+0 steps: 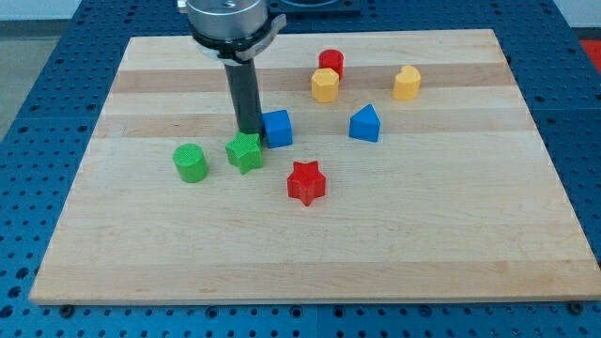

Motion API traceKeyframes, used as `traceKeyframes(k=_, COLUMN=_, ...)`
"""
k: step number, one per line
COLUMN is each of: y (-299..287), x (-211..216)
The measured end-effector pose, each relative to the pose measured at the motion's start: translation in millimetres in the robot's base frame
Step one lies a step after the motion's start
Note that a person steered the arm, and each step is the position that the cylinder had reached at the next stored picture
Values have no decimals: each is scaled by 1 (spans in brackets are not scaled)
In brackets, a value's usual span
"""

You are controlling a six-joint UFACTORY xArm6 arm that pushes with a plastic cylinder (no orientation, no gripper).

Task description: Move the blue cube left to the blue triangle

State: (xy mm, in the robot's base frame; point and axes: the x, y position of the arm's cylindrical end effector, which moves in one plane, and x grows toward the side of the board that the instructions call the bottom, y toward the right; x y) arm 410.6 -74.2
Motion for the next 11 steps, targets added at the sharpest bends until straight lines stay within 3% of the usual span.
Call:
traceKeyframes(k=2, y=43, x=0)
traceKeyframes(k=11, y=81, x=-14)
